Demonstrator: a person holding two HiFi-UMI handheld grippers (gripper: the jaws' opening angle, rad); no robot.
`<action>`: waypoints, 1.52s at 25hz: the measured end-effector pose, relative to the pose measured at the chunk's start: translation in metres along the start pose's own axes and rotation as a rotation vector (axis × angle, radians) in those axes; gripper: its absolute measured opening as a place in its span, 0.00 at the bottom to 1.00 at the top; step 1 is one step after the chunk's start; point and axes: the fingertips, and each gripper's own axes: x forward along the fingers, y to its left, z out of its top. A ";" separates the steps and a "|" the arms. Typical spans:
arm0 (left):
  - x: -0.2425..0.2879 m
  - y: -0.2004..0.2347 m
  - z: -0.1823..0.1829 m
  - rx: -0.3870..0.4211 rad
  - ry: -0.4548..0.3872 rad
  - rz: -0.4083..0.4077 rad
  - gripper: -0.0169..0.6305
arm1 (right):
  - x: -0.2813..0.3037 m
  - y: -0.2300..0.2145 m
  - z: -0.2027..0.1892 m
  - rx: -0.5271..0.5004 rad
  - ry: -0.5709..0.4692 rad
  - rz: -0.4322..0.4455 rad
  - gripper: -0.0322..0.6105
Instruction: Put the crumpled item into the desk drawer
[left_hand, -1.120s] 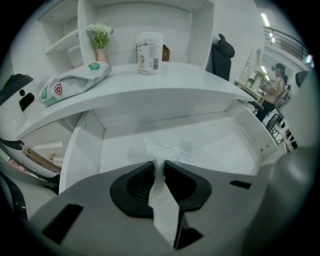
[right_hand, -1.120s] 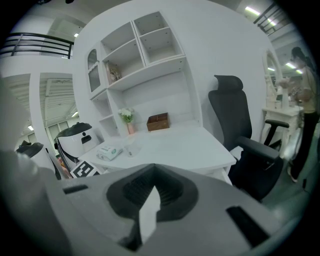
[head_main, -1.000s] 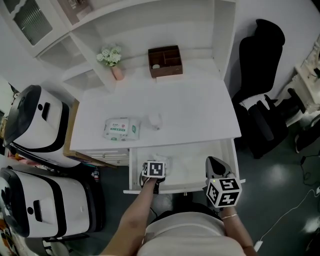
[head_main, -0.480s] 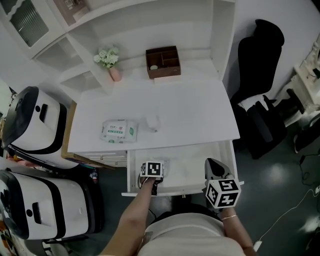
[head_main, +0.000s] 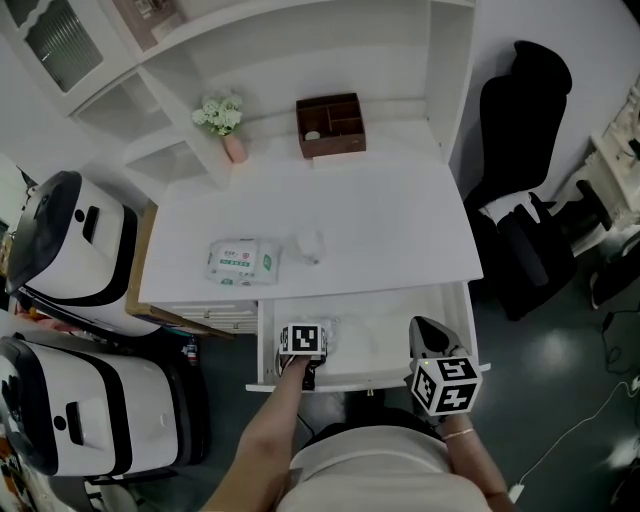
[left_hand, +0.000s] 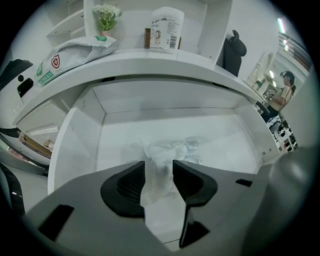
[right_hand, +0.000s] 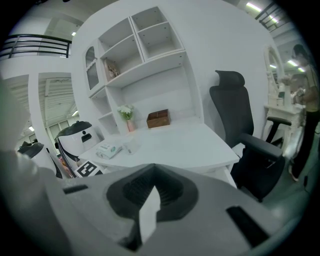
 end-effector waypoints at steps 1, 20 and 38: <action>-0.003 0.001 0.002 -0.006 -0.014 0.001 0.28 | 0.001 0.001 0.000 -0.001 0.001 0.004 0.05; -0.120 -0.010 0.060 0.044 -0.445 -0.015 0.21 | -0.004 0.021 0.003 -0.024 -0.023 0.049 0.05; -0.259 -0.012 0.076 -0.006 -0.858 -0.025 0.06 | -0.025 0.019 0.021 -0.029 -0.098 0.025 0.05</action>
